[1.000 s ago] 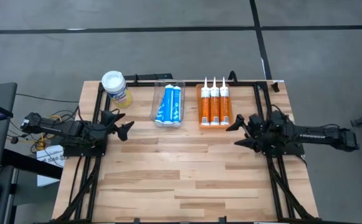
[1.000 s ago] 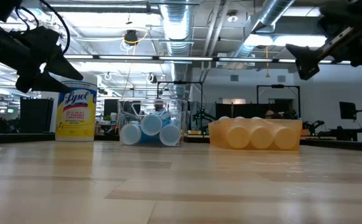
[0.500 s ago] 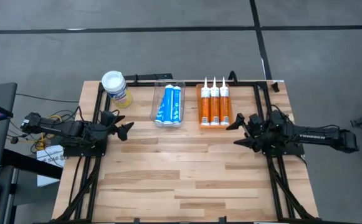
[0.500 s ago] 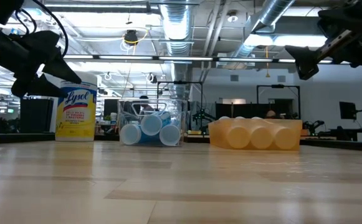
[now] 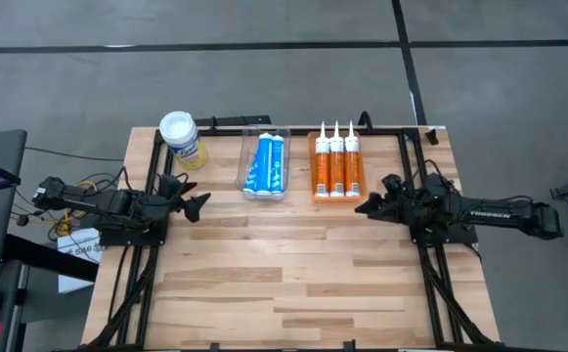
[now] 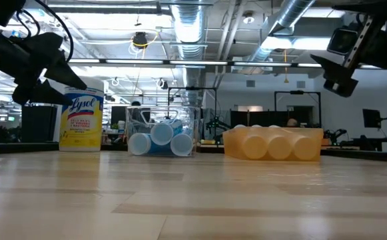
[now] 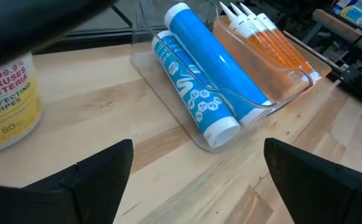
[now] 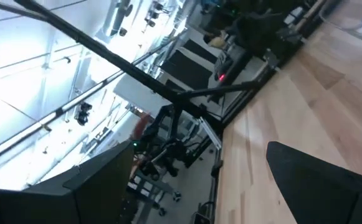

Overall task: Pick & place silicon tubes, Sealant and Lysol wipes
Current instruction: Return to Home Position

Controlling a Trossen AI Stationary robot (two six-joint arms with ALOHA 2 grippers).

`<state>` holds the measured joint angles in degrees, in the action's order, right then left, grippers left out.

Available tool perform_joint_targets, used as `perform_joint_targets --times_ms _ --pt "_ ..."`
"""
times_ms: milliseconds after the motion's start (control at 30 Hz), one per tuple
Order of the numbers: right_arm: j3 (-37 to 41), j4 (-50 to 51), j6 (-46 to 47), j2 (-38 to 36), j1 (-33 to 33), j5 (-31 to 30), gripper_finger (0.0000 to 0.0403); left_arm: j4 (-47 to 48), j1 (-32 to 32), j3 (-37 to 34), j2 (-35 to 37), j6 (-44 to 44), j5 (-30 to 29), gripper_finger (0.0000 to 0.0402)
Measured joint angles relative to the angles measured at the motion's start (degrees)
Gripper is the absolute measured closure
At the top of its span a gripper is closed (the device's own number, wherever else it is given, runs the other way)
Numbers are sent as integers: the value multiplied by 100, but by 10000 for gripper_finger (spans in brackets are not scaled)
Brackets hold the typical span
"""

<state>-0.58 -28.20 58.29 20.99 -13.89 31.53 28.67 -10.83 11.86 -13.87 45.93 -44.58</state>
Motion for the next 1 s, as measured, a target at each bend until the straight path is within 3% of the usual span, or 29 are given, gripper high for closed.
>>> perform_joint_targets --times_ms 400,633,800,1000 --pt "0 132 -19 -106 0 0 44 -121 0 -102 6 0 57 46" --pt "0 775 -23 -1235 -2 -2 44 -1172 -2 -444 234 21 450 46" --pt "0 1012 -23 -2081 -2 0 44 -1137 -2 -437 727 17 609 46" --pt "0 745 -23 -2089 -7 2 44 -1509 -1 -652 1175 -15 617 46"
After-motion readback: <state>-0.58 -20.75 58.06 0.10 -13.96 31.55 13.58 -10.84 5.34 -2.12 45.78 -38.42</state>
